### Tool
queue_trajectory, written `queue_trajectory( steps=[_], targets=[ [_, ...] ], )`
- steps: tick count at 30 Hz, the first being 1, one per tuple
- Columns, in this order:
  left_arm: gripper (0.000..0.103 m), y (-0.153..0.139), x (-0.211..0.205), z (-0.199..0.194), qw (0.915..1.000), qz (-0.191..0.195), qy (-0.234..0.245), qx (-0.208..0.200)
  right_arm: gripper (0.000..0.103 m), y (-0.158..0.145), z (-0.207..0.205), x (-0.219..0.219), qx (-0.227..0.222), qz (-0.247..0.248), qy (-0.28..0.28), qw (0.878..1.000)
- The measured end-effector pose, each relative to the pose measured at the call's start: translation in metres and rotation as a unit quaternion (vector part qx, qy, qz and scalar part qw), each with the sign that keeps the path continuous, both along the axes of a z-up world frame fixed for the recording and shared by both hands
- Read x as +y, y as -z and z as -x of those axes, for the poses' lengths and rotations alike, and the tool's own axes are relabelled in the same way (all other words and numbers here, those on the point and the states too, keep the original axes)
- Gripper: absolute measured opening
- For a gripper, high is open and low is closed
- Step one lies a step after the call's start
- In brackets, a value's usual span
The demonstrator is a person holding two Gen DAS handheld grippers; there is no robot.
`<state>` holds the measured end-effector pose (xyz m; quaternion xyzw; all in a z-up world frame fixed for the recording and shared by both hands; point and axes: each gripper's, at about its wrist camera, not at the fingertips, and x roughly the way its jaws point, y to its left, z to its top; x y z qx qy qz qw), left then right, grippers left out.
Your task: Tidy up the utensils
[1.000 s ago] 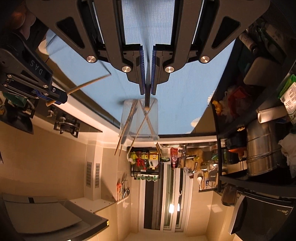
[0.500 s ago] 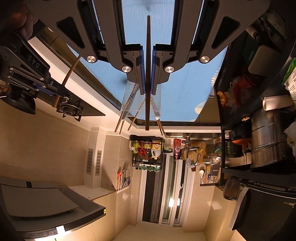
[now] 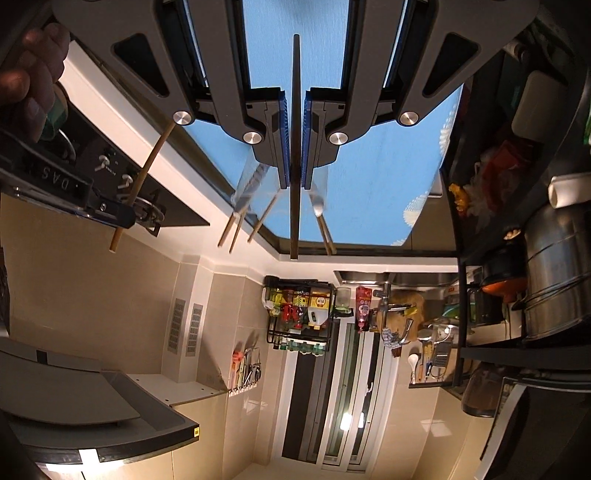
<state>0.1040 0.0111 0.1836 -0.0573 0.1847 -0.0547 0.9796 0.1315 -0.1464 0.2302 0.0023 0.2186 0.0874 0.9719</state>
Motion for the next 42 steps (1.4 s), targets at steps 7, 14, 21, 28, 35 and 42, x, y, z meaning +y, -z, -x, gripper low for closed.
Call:
queue_trajectory(
  steps=[7, 14, 21, 28, 35, 42],
  targets=[
    [0.006, -0.041, 0.001, -0.064, 0.9998, -0.006, 0.006, -0.019, 0.006, -0.049, -0.061, 0.023, -0.016, 0.01, -0.022, 1.0],
    [0.006, -0.081, -0.008, -0.12, 0.9988, -0.013, 0.006, -0.046, 0.006, -0.08, -0.111, 0.038, -0.034, 0.011, -0.021, 0.999],
    [0.006, -0.083, -0.011, -0.161, 0.9989, -0.008, 0.002, -0.046, 0.006, -0.063, -0.157, 0.04, -0.026, 0.011, -0.012, 1.0],
    [0.006, -0.036, -0.018, -0.197, 0.9996, -0.014, 0.004, 0.023, 0.006, -0.017, -0.179, 0.039, 0.015, 0.02, -0.002, 1.0],
    [0.006, -0.008, -0.017, -0.212, 0.9952, -0.023, -0.001, 0.095, 0.01, 0.001, -0.186, 0.035, 0.049, 0.024, 0.006, 0.998],
    [0.032, -0.018, -0.016, -0.192, 0.9942, -0.028, -0.01, 0.104, 0.034, -0.016, -0.159, 0.025, 0.041, 0.012, 0.016, 0.999]
  ],
)
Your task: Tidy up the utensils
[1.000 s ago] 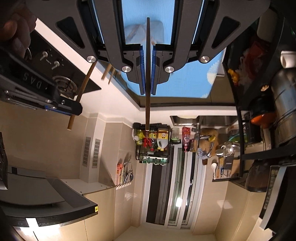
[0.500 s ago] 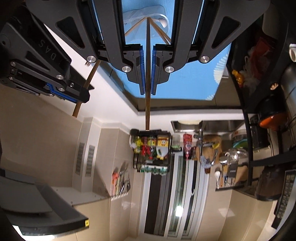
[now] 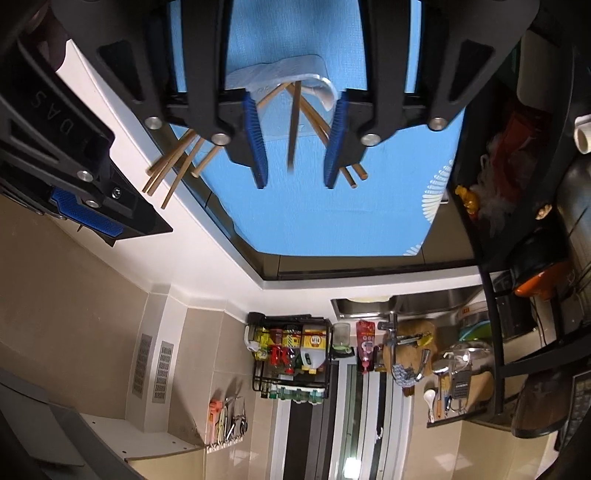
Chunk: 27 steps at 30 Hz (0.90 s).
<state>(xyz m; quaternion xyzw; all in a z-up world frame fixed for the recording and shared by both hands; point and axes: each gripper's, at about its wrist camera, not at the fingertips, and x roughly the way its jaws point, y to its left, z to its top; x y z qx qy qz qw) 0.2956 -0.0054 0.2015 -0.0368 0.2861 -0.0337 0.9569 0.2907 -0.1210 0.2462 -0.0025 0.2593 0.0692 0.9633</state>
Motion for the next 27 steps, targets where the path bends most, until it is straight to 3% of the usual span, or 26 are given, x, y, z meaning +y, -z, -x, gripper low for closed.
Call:
queue_trajectory(
  steps=[7, 9, 11, 15, 18, 22, 27],
  targets=[
    [0.036, -0.013, 0.001, 0.051, 0.9999, 0.008, -0.004, -0.012, 0.056, -0.002, 0.061, -0.015, -0.013, -0.005, 0.017, 1.0],
    [0.05, -0.011, 0.002, 0.068, 0.9998, 0.012, -0.007, -0.013, 0.061, 0.005, 0.078, -0.02, -0.013, -0.007, 0.02, 1.0],
    [0.055, -0.003, 0.004, 0.088, 0.9997, 0.017, -0.011, -0.012, 0.071, 0.016, 0.098, -0.027, -0.018, -0.005, 0.028, 0.999],
    [0.072, 0.02, 0.009, 0.123, 0.9996, 0.016, -0.016, -0.015, 0.073, 0.047, 0.129, -0.04, -0.017, -0.003, 0.044, 0.999],
    [0.078, 0.046, 0.013, 0.148, 0.9994, 0.007, -0.024, -0.023, 0.074, 0.075, 0.146, -0.05, -0.016, -0.01, 0.056, 0.998],
    [0.083, 0.072, 0.017, 0.171, 0.9979, 0.002, -0.043, -0.048, 0.074, 0.111, 0.158, -0.054, -0.026, 0.012, 0.065, 0.997],
    [0.084, 0.091, 0.014, 0.181, 0.9972, -0.007, -0.049, -0.057, 0.074, 0.137, 0.157, -0.06, 0.0, 0.003, 0.069, 0.998]
  ],
)
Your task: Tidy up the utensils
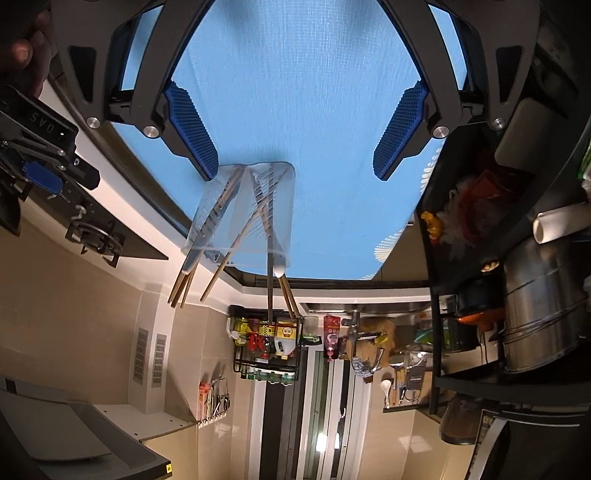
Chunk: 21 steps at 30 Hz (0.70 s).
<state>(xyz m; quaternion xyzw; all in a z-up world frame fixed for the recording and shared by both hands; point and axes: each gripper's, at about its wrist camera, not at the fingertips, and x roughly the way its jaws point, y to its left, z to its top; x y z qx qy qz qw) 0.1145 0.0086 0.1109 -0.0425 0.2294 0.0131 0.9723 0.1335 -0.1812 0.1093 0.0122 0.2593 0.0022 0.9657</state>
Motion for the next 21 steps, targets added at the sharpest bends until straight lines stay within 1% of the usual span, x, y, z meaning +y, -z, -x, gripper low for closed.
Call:
queue_trajectory(
  steps=[4, 8, 10, 13, 16, 21],
  targets=[
    [0.086, 0.005, 0.006, 0.002, 0.9999, -0.003, 0.009, -0.005, 0.074, 0.0, 0.002, 0.005, -0.013, 0.017, 0.003, 1.0],
    [0.086, 0.011, 0.016, -0.001, 0.9999, 0.014, 0.001, 0.001, 0.074, 0.006, 0.001, 0.009, -0.002, 0.022, 0.0, 1.0],
    [0.086, 0.014, 0.014, -0.001, 0.9999, 0.012, 0.004, 0.004, 0.074, 0.008, 0.001, 0.012, 0.001, 0.024, -0.003, 1.0],
    [0.086, 0.015, 0.008, 0.003, 0.9999, -0.002, 0.011, -0.006, 0.074, 0.007, 0.003, 0.013, -0.001, 0.025, -0.006, 1.0],
    [0.086, 0.014, 0.006, 0.004, 0.9998, 0.007, 0.019, -0.008, 0.074, 0.007, 0.004, 0.014, -0.003, 0.027, -0.008, 1.0],
    [0.086, 0.018, 0.004, 0.001, 0.9997, 0.016, 0.019, 0.004, 0.074, 0.007, 0.004, 0.015, -0.003, 0.028, -0.01, 1.0]
  ],
)
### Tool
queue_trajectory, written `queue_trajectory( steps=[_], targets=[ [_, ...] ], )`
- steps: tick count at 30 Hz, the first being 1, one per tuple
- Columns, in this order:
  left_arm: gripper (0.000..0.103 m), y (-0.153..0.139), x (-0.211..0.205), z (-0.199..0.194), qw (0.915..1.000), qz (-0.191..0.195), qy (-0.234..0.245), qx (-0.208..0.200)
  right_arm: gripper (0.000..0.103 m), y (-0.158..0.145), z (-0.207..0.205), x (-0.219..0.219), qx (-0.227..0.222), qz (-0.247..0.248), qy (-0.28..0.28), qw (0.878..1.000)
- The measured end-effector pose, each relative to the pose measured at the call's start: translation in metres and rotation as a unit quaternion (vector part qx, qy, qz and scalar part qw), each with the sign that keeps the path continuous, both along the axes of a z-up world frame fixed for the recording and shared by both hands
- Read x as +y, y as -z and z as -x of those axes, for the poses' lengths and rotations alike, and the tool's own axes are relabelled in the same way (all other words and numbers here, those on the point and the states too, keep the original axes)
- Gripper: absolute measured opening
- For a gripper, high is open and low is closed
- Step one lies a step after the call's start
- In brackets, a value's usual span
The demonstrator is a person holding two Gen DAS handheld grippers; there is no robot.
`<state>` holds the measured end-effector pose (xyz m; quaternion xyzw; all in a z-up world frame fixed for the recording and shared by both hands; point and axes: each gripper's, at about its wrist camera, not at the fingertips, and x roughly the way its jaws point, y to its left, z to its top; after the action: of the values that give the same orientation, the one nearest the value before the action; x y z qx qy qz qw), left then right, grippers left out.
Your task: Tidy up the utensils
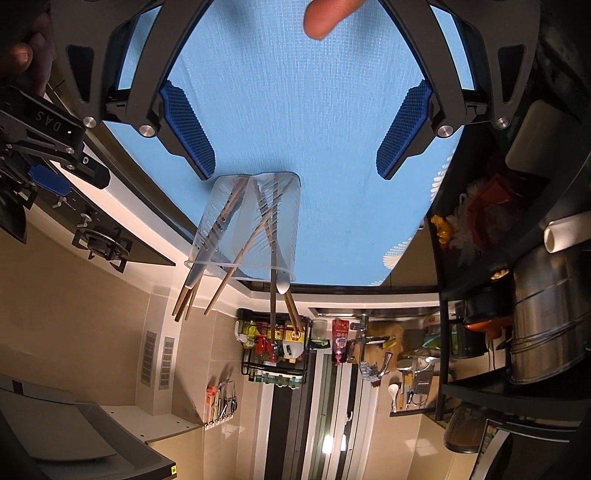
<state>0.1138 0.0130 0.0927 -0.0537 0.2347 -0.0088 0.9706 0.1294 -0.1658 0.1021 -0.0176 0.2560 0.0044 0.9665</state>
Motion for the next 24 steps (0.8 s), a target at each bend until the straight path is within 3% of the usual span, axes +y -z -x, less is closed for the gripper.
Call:
queue_trajectory(
  steps=[24],
  targets=[
    [0.086, 0.004, -0.0027, 0.0006, 1.0, 0.001, 0.002, 0.007, 0.074, -0.0016, 0.001, 0.004, -0.006, 0.008, -0.001, 1.0]
  ],
)
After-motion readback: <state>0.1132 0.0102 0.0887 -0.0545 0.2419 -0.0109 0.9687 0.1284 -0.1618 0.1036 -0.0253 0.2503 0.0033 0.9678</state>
